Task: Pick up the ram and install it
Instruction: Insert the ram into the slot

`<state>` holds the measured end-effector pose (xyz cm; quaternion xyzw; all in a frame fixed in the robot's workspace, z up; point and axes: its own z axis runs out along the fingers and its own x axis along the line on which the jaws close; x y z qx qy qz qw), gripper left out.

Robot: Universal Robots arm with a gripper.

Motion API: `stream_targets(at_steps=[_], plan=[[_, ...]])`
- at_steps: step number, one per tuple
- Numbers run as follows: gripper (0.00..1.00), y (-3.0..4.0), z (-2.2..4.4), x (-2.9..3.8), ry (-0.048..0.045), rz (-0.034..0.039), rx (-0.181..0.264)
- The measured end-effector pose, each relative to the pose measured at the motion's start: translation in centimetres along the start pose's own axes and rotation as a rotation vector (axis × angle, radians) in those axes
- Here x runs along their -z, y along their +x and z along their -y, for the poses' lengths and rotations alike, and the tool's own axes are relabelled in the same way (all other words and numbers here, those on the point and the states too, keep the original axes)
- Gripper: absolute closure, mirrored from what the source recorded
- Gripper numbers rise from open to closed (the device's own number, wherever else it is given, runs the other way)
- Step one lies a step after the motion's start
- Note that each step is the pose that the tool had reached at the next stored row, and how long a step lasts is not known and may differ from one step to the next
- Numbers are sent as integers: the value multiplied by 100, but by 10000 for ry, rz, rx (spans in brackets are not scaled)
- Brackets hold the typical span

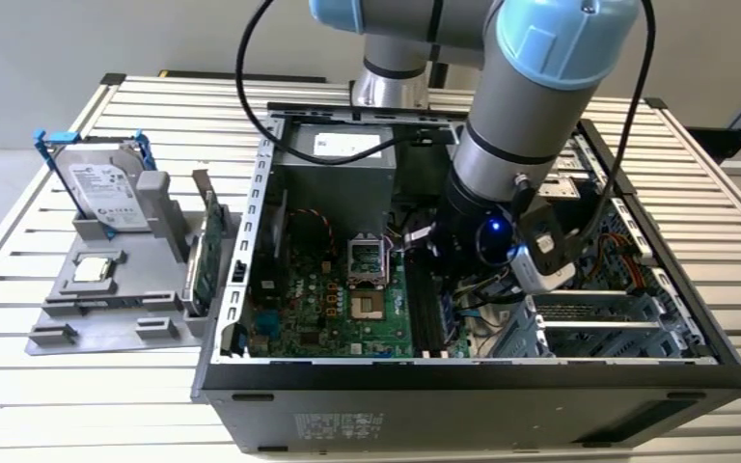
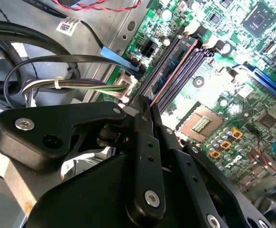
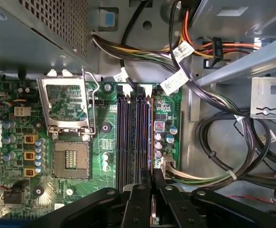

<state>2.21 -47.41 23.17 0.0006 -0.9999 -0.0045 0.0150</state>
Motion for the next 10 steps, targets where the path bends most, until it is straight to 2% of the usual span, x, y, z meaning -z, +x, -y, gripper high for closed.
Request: stream_targets(at_steps=[3, 10], plan=[[100, -1, 0, -25, 8, 0, 0], [100, -1, 0, -37, 8, 0, 0]])
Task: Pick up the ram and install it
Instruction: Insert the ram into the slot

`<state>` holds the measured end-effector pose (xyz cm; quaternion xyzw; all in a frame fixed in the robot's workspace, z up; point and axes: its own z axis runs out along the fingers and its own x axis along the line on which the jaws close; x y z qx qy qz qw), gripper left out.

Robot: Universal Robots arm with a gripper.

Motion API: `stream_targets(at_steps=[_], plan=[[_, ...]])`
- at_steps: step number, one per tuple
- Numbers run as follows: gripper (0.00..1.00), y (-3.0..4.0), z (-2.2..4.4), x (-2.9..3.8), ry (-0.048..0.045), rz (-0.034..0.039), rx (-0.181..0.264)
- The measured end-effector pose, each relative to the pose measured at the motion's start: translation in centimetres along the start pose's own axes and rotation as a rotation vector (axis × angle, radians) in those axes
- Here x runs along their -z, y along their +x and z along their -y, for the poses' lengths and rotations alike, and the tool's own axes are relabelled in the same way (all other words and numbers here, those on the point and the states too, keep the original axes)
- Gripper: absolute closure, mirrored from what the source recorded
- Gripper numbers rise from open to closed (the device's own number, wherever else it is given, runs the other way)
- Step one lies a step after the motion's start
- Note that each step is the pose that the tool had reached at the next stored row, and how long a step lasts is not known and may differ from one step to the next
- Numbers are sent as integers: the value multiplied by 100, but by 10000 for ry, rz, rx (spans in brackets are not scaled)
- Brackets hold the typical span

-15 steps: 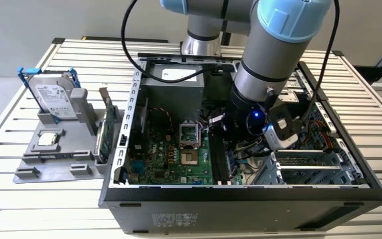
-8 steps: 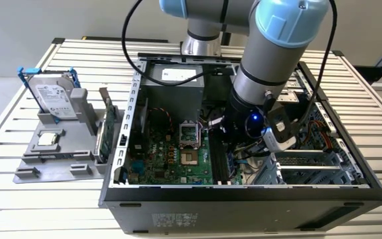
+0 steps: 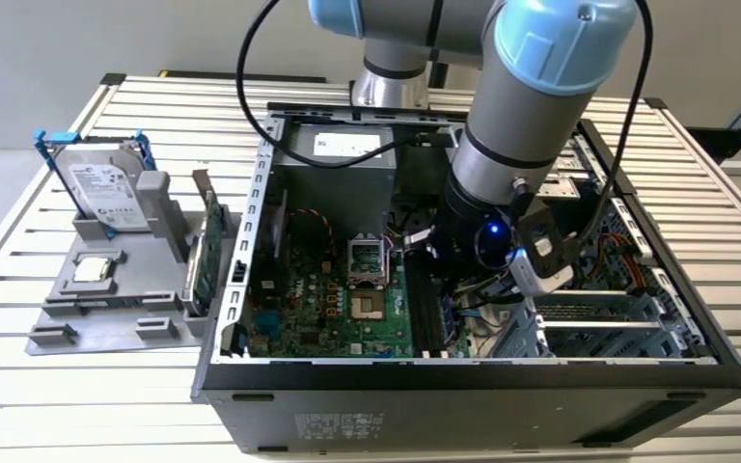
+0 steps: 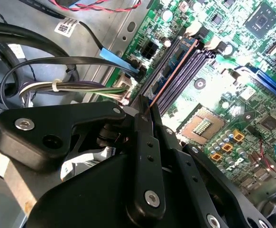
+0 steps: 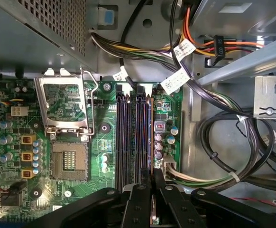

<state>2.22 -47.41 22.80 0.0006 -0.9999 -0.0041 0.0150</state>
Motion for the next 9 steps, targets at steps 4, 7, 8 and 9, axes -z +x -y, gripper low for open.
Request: stream_targets(at_steps=[4, 7, 8, 9], plan=[[100, 0, 0, -13, 4, -1, 0], [100, -1, 0, -20, 1, 0, 0], [100, 0, 0, -22, 1, 0, -1], [100, 2, 0, -23, 2, -1, -1]])
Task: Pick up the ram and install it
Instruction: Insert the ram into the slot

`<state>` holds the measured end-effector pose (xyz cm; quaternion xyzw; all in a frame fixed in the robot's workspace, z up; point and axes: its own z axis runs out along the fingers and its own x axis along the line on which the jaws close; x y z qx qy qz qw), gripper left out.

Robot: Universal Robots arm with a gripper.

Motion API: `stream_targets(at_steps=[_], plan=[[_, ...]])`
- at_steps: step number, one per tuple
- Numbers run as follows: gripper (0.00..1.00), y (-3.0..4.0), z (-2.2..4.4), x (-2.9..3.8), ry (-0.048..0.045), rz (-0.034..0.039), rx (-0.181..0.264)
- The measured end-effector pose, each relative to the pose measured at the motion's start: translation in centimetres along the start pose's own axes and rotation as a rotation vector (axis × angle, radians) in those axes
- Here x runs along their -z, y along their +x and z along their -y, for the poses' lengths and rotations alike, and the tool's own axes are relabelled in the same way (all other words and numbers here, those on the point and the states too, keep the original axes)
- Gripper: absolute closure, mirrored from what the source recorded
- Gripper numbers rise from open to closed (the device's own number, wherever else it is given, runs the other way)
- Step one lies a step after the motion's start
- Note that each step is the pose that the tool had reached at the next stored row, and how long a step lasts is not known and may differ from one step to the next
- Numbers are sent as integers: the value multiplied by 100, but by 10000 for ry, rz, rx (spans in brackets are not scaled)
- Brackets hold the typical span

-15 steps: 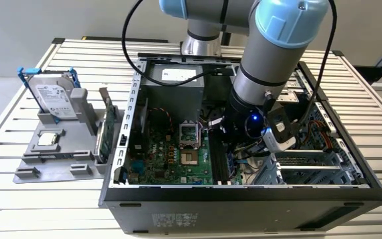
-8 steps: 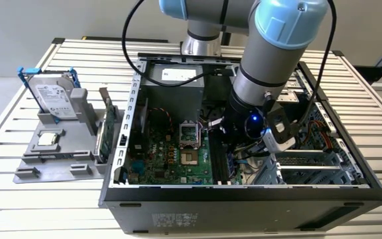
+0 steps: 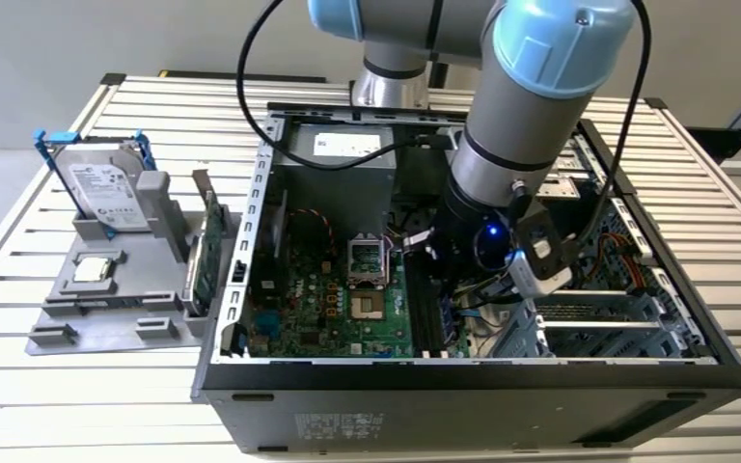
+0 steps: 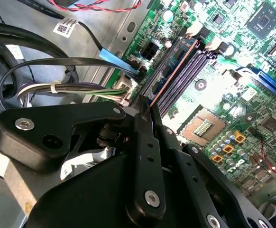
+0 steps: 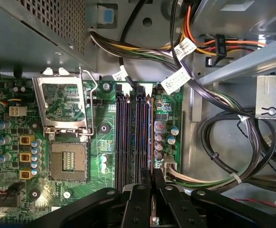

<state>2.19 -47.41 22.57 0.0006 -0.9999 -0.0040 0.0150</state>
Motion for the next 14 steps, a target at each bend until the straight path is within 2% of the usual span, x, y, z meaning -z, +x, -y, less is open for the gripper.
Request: stream_targets(at_steps=[14], plan=[[100, 11, 0, -40, 31, 0, 6]])
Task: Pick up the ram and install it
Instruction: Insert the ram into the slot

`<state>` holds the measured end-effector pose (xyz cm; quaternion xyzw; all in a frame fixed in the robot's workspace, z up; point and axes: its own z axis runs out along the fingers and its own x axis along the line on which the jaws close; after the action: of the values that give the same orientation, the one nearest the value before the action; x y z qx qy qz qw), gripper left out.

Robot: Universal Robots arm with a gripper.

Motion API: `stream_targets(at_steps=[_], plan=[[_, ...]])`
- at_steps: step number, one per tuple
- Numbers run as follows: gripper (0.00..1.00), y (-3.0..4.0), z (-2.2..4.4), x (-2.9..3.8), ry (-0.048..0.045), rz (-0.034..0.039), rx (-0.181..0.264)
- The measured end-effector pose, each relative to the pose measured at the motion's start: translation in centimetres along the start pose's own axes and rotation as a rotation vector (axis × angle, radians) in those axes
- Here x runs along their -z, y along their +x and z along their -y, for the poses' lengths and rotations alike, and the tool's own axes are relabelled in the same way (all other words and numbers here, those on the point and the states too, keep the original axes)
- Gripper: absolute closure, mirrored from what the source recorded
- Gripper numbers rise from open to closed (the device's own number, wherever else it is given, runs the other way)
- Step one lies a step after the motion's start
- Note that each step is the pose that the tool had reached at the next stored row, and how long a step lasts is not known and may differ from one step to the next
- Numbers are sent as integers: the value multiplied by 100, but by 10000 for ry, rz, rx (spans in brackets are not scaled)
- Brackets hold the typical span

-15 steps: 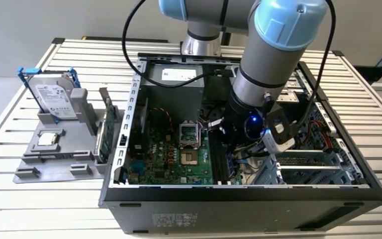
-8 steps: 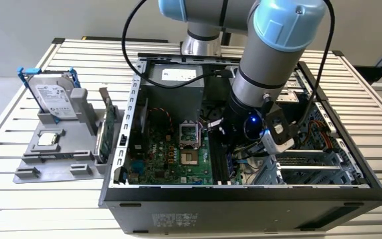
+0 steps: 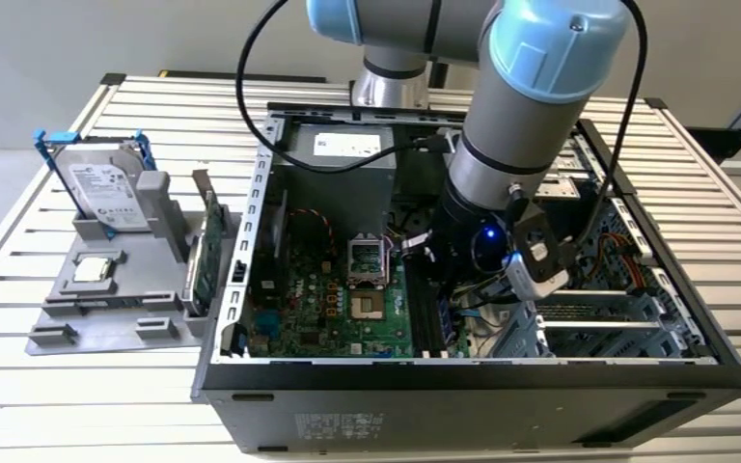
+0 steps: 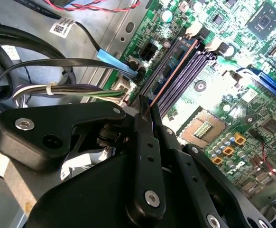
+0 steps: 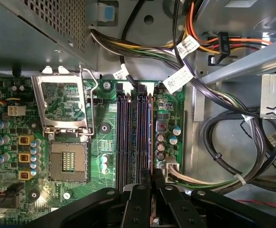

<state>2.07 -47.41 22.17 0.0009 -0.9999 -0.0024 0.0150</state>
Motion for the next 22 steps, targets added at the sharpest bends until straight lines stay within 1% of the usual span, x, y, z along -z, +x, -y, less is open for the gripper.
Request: stream_targets(at_steps=[8, 12, 22], plan=[[100, 0, -8, -18, -4, 1, 0], [100, 0, -18, -18, -2, 0, 0], [100, 5, -18, -19, 3, 0, -13]])
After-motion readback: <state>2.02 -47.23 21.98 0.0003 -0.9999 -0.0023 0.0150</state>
